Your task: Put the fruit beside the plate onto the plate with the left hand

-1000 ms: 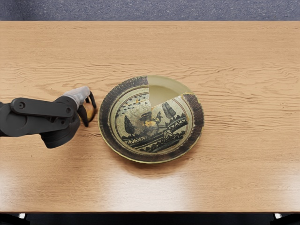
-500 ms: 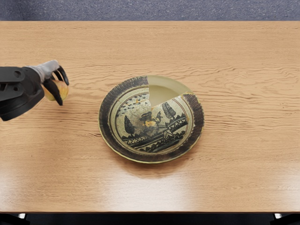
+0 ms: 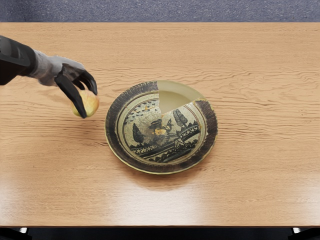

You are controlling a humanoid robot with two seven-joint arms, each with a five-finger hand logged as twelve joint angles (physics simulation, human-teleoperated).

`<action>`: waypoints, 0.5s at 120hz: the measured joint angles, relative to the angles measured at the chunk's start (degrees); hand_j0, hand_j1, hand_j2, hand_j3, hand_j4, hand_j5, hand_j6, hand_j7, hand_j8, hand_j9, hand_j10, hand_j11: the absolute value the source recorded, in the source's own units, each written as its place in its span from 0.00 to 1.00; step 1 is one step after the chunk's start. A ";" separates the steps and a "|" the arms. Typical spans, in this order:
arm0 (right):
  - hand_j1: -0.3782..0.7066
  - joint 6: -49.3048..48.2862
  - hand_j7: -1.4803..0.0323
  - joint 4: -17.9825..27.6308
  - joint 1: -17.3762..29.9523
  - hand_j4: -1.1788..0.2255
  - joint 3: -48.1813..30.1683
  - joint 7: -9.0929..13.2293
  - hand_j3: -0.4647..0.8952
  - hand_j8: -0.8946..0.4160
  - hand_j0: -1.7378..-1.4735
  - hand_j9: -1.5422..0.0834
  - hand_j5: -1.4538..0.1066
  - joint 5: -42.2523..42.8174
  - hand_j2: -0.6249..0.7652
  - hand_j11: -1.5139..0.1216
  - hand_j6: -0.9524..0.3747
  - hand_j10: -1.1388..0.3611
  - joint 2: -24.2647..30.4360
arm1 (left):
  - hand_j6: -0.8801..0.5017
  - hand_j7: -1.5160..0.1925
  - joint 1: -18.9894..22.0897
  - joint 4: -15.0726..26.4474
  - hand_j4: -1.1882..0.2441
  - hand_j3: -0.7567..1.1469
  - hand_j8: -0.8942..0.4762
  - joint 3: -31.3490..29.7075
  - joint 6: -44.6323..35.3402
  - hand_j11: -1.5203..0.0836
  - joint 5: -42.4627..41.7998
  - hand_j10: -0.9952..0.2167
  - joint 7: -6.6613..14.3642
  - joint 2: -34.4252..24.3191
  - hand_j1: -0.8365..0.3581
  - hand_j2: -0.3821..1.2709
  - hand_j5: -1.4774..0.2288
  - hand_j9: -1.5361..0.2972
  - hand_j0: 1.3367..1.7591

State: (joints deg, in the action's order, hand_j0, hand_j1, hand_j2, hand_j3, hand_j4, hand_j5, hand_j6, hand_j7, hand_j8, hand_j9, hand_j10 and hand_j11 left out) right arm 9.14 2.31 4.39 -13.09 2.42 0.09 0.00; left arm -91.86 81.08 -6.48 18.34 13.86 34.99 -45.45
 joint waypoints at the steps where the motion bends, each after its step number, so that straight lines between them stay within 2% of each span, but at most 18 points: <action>1: 0.06 0.00 0.95 0.00 0.00 0.82 0.00 0.00 0.34 0.66 0.30 0.92 0.90 0.00 0.44 0.90 0.69 0.74 0.00 | 0.38 0.23 -0.39 -0.09 0.32 0.40 0.45 0.10 0.39 0.27 -0.22 0.38 0.00 0.12 0.48 0.61 0.20 0.23 0.75; 9: 0.06 0.00 0.95 0.02 0.00 0.82 -0.01 0.00 0.34 0.66 0.30 0.92 0.90 0.00 0.44 0.90 0.69 0.74 0.00 | 0.39 0.24 -3.34 0.07 0.32 0.40 0.45 0.60 2.27 0.27 -1.52 0.38 0.00 1.43 0.48 0.56 0.20 0.24 0.75; 20: 0.06 0.00 0.95 0.02 0.00 0.82 0.00 0.02 0.34 0.66 0.30 0.92 0.90 0.00 0.44 0.90 0.69 0.74 0.00 | 0.39 0.23 -5.87 1.29 0.33 0.40 0.47 0.06 3.08 0.27 -2.50 0.39 0.01 5.46 0.45 0.61 0.19 0.24 0.75; 31: 0.06 0.00 0.95 0.01 0.00 0.82 0.00 0.02 0.34 0.66 0.30 0.92 0.90 0.00 0.44 0.90 0.69 0.74 0.00 | 0.40 0.23 -7.40 2.39 0.33 0.40 0.44 -1.76 1.31 0.27 -2.90 0.40 0.01 11.34 0.44 0.63 0.18 0.24 0.75; 34: 0.06 0.00 0.95 0.01 0.00 0.82 0.00 0.02 0.34 0.66 0.30 0.92 0.90 0.00 0.44 0.90 0.69 0.74 0.00 | 0.39 0.24 -7.61 2.59 0.34 0.40 0.44 -2.10 0.60 0.27 -2.87 0.41 0.01 12.65 0.43 0.64 0.19 0.24 0.75; 35: 0.06 0.00 0.95 0.00 0.00 0.82 0.00 0.02 0.34 0.66 0.30 0.92 0.90 0.00 0.44 0.90 0.69 0.74 0.00 | 0.34 0.23 -7.70 2.65 0.33 0.40 0.44 -2.20 0.23 0.27 -2.87 0.42 0.01 13.05 0.42 0.66 0.19 0.24 0.75; 36: 0.06 0.00 0.95 0.00 0.00 0.82 0.00 0.02 0.34 0.66 0.30 0.92 0.90 0.00 0.44 0.90 0.69 0.74 0.00 | 0.38 0.24 -7.79 2.71 0.33 0.40 0.43 -2.29 -0.07 0.27 -2.81 0.42 0.02 13.51 0.42 0.66 0.19 0.24 0.75; 41: 0.06 0.00 0.95 0.00 0.00 0.82 0.00 0.01 0.34 0.66 0.30 0.92 0.90 0.00 0.45 0.90 0.69 0.74 0.00 | 0.38 0.23 -8.08 2.92 0.32 0.40 0.44 -2.64 -1.84 0.27 -2.63 0.43 0.02 15.76 0.39 0.68 0.19 0.24 0.75; 52: 0.06 0.00 0.95 0.00 0.00 0.82 -0.01 0.00 0.34 0.66 0.30 0.92 0.90 0.00 0.45 0.90 0.69 0.74 0.00 | 0.39 0.23 -8.42 3.17 0.31 0.40 0.46 -3.06 -5.67 0.27 -2.34 0.34 0.02 18.66 0.33 0.74 0.19 0.25 0.75; 53: 0.06 0.00 0.95 0.00 0.00 0.82 -0.01 -0.01 0.34 0.66 0.30 0.92 0.90 0.00 0.45 0.90 0.69 0.74 0.00 | 0.40 0.24 -8.42 3.18 0.31 0.40 0.44 -3.08 -6.00 0.27 -2.30 0.33 0.02 18.85 0.33 0.74 0.19 0.25 0.75; 56: 0.06 0.00 0.95 -0.01 0.00 0.82 -0.01 0.00 0.34 0.66 0.30 0.92 0.90 0.00 0.45 0.90 0.69 0.74 0.00 | 0.39 0.24 -8.38 3.21 0.30 0.40 0.44 -3.14 -6.91 0.27 -2.16 0.32 0.02 19.51 0.32 0.75 0.20 0.25 0.75; 57: 0.06 0.00 0.95 -0.01 0.00 0.82 -0.01 0.00 0.34 0.66 0.30 0.92 0.90 0.00 0.45 0.90 0.69 0.74 0.00 | 0.36 0.24 -8.36 3.22 0.30 0.40 0.44 -3.16 -7.25 0.27 -2.09 0.32 0.02 19.95 0.32 0.76 0.20 0.25 0.75; 60: 0.06 0.00 0.95 0.00 0.00 0.82 -0.01 0.00 0.34 0.66 0.30 0.92 0.90 0.00 0.45 0.90 0.69 0.74 0.00 | 0.39 0.24 -8.21 3.26 0.30 0.40 0.45 -3.23 -8.14 0.27 -1.98 0.31 0.01 20.65 0.31 0.78 0.19 0.25 0.75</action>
State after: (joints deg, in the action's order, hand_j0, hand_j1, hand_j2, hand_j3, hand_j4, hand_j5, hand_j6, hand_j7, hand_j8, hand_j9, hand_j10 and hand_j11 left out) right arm 9.14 2.31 4.40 -13.09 2.42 0.08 0.00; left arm -100.07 84.34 -9.71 10.21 11.88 35.00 -24.80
